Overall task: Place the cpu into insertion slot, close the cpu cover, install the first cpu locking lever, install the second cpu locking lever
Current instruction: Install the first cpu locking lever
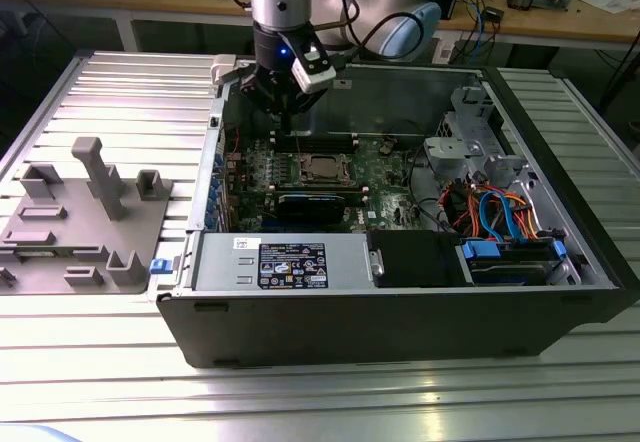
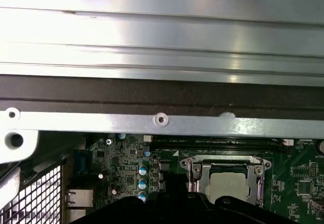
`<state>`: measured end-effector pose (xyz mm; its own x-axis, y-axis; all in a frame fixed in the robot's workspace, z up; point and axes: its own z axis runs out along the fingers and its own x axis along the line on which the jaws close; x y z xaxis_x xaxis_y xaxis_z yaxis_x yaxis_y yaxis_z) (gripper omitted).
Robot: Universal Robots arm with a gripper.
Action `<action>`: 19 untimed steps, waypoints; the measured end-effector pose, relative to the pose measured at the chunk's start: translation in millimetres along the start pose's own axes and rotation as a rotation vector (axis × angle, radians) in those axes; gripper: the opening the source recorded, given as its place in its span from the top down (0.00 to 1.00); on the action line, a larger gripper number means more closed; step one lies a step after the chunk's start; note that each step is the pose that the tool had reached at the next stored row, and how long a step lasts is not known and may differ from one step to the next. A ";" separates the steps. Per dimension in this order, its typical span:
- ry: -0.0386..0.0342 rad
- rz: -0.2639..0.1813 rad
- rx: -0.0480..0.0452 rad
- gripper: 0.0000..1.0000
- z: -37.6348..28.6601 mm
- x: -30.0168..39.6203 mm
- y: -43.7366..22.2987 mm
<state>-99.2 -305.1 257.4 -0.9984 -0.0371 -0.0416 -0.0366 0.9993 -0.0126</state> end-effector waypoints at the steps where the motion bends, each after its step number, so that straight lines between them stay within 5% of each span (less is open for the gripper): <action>1: -0.0002 0.000 0.0000 0.89 0.1 -1.3 0.0; 19: -0.0002 0.000 -0.0001 0.89 1.6 -20.9 -0.7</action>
<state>-78.3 -305.0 256.7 -0.9984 -0.0369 -0.0418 -0.0364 0.9993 -0.0125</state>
